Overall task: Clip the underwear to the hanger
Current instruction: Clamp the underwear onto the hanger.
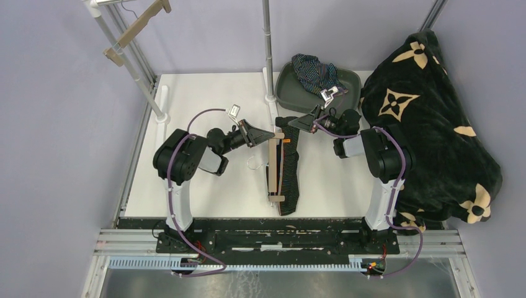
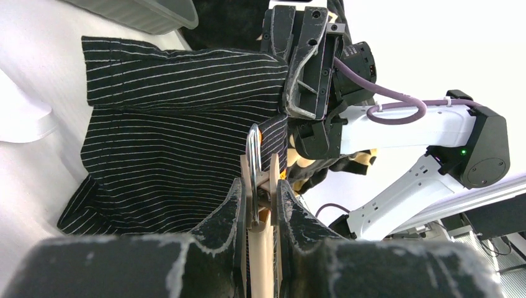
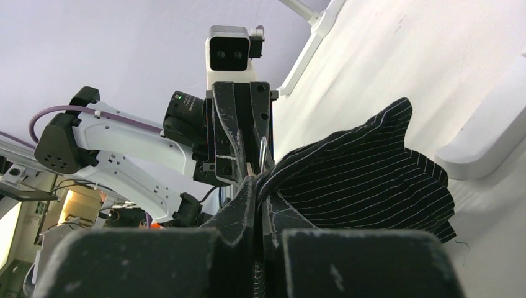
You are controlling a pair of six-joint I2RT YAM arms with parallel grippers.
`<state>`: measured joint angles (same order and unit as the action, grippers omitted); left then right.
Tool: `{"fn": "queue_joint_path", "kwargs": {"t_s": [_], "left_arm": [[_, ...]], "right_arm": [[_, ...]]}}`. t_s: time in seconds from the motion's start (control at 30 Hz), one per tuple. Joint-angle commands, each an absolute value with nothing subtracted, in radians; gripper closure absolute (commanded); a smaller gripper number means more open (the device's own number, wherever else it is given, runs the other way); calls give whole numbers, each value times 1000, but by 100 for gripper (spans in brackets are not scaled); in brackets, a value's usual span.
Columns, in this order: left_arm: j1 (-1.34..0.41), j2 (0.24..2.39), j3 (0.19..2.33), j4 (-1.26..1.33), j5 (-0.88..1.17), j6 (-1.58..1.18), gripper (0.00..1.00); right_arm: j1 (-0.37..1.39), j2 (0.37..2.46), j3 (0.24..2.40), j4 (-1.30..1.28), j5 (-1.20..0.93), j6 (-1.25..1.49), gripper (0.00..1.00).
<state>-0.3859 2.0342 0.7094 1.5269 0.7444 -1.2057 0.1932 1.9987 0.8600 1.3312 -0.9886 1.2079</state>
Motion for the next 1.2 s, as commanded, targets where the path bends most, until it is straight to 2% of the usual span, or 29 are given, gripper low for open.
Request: {"fn": "queue_joint_path", "kwargs": {"t_s": [0.0, 1.17], "left_arm": [[-409, 1997, 712, 1730, 842, -1269, 97], [-428, 1968, 714, 1729, 836, -1285, 97]], "right_arm": [[179, 1977, 915, 1442, -969, 1218, 100], [170, 1935, 914, 1442, -956, 1230, 99]]}}
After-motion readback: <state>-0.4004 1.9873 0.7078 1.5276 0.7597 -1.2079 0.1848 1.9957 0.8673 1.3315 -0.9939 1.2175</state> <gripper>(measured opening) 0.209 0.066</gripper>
